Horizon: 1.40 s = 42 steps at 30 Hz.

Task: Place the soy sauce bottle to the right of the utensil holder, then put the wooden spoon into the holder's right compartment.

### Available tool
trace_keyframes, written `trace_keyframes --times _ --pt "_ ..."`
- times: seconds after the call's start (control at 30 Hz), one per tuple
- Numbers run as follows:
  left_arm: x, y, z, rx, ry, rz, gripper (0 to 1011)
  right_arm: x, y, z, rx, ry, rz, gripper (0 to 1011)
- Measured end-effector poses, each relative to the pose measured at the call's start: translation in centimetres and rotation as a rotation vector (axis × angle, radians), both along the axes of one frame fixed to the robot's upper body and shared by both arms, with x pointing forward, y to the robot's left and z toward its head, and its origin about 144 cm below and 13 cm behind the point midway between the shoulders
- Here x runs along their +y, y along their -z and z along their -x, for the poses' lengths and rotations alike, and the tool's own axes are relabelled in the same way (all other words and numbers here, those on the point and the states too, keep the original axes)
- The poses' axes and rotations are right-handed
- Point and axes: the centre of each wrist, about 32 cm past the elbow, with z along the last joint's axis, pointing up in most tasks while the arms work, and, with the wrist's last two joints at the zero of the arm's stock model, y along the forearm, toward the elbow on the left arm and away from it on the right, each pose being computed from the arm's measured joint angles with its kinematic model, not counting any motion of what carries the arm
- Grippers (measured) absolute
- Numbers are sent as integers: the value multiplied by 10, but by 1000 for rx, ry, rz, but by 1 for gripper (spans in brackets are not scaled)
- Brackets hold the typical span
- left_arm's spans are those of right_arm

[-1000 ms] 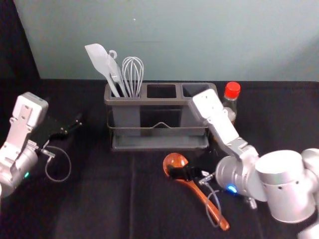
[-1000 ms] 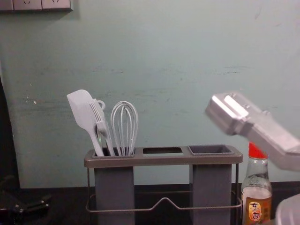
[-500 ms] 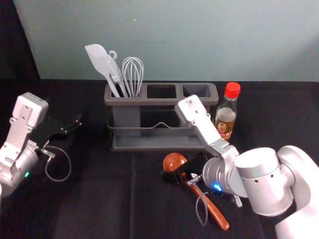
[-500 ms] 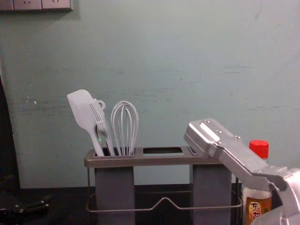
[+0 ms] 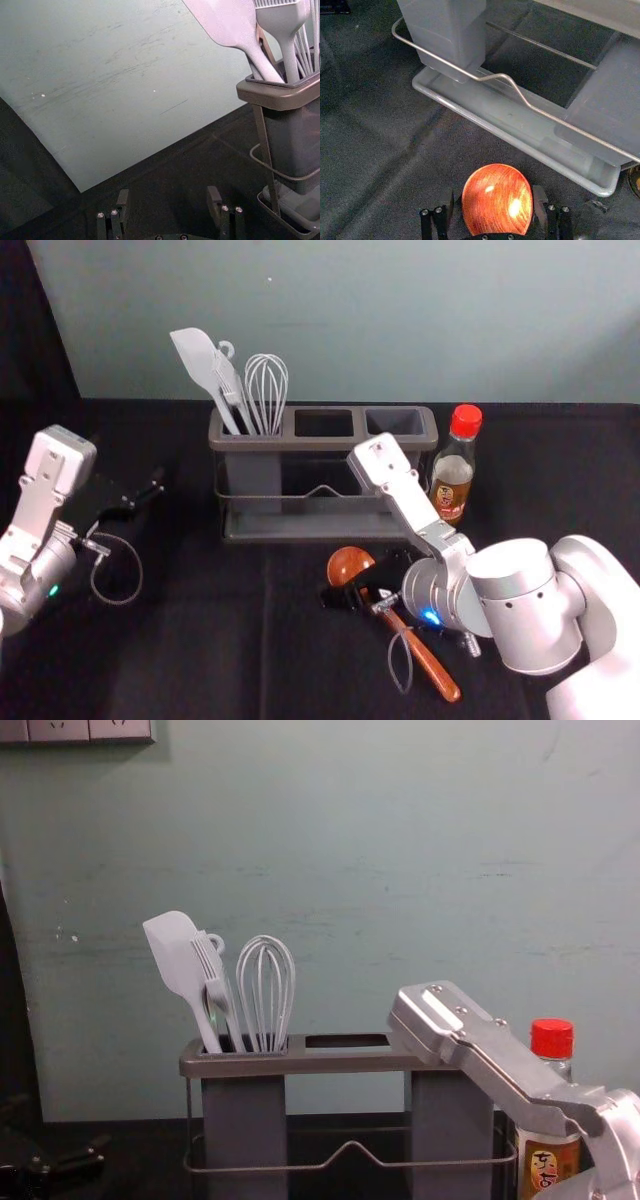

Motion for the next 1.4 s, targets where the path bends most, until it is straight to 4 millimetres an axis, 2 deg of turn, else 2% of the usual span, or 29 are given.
trace_keyframes --times 1.2,1.37,1.4 --pt "0 0 0 0 0 0 1000 -3 5 -3 18 2 -22 1002" --pt "0 0 0 0 0 0 1000 -3 6 -3 15 3 -26 927" --pt "0 0 0 0 0 0 1000 -3 6 -3 15 3 -27 883"
